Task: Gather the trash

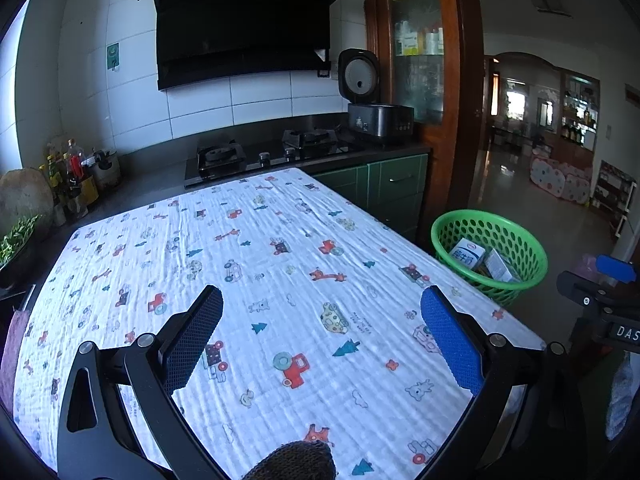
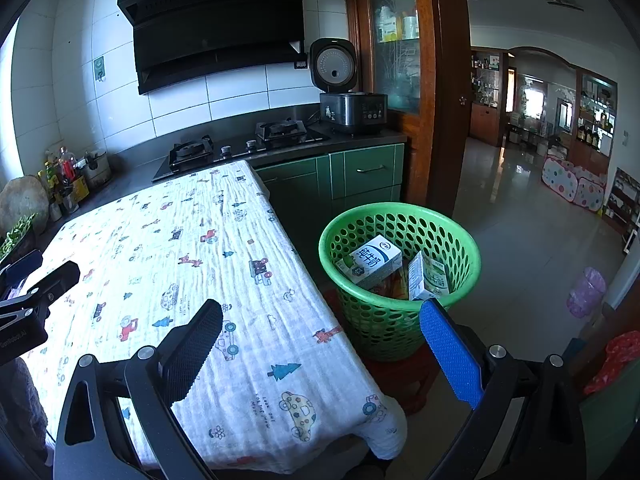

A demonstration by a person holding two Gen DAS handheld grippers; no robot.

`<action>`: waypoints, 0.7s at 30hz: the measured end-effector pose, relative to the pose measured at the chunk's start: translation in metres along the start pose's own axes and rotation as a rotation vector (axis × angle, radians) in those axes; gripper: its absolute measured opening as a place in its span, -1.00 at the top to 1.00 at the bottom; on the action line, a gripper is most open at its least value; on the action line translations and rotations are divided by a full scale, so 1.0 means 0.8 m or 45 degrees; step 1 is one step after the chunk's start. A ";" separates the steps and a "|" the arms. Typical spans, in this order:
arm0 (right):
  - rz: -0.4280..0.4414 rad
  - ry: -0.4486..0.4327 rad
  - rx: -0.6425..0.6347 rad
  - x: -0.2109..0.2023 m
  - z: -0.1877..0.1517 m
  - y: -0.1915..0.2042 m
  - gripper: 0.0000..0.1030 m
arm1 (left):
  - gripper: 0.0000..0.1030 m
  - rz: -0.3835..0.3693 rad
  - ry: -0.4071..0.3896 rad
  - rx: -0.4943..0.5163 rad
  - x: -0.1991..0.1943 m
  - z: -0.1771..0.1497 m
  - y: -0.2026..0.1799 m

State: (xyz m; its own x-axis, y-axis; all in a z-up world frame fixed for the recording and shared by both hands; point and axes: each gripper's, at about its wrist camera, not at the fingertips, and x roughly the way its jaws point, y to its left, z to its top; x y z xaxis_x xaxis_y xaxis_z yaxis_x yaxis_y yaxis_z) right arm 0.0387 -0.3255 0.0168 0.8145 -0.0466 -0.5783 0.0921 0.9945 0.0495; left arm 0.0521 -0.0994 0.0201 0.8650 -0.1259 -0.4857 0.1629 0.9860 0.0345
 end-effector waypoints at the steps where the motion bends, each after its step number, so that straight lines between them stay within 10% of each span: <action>1: -0.003 -0.001 0.001 0.000 0.000 0.000 -0.86 | -0.90 0.001 -0.002 0.000 -0.001 0.000 -0.002; 21: 0.002 0.003 0.005 -0.001 0.000 0.001 -0.86 | -0.90 -0.001 0.002 0.001 -0.001 -0.001 -0.003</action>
State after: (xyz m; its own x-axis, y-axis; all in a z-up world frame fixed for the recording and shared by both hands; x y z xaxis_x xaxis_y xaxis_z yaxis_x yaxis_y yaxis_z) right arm 0.0383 -0.3243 0.0172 0.8135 -0.0452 -0.5799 0.0935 0.9942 0.0537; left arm 0.0508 -0.1017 0.0201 0.8641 -0.1264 -0.4872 0.1639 0.9859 0.0348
